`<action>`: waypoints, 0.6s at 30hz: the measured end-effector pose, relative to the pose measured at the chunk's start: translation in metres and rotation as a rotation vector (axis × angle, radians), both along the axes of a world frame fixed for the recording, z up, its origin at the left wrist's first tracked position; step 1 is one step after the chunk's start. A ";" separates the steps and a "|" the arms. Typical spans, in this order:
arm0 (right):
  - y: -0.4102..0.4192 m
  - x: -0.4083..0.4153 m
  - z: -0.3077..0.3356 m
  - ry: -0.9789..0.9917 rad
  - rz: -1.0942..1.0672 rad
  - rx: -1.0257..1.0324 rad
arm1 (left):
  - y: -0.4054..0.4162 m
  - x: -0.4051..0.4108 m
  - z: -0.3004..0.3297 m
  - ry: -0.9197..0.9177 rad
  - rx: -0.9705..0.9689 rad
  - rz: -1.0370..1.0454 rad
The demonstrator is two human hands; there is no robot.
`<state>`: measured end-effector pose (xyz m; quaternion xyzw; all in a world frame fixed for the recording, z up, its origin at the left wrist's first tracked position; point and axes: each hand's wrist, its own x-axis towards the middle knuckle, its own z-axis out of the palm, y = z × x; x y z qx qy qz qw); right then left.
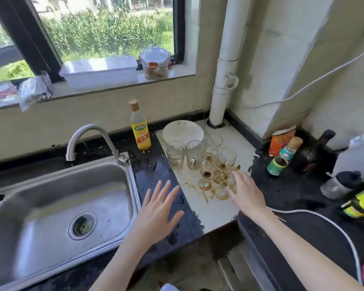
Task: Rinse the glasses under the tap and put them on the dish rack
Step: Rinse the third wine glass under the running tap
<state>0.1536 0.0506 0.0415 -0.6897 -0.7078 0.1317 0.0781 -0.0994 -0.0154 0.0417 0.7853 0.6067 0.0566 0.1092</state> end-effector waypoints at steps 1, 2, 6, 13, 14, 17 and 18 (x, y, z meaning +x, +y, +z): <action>0.009 0.002 -0.002 0.014 -0.026 -0.040 | 0.007 0.001 0.000 0.017 -0.018 -0.007; 0.017 0.003 -0.004 0.024 -0.038 -0.078 | 0.013 0.001 -0.002 0.029 -0.023 -0.009; 0.045 0.005 -0.017 0.044 -0.012 -0.208 | 0.033 0.002 -0.011 0.021 -0.009 0.025; 0.062 0.010 -0.028 0.091 0.028 -0.194 | 0.045 0.021 -0.024 -0.013 -0.127 0.118; 0.061 0.011 -0.027 0.092 0.049 -0.203 | 0.045 0.026 -0.025 -0.010 -0.154 0.120; 0.054 0.013 -0.022 0.109 0.122 -0.217 | 0.040 0.041 -0.026 -0.027 -0.222 0.128; 0.051 0.013 -0.019 0.118 0.158 -0.218 | 0.038 0.044 -0.027 -0.042 -0.230 0.140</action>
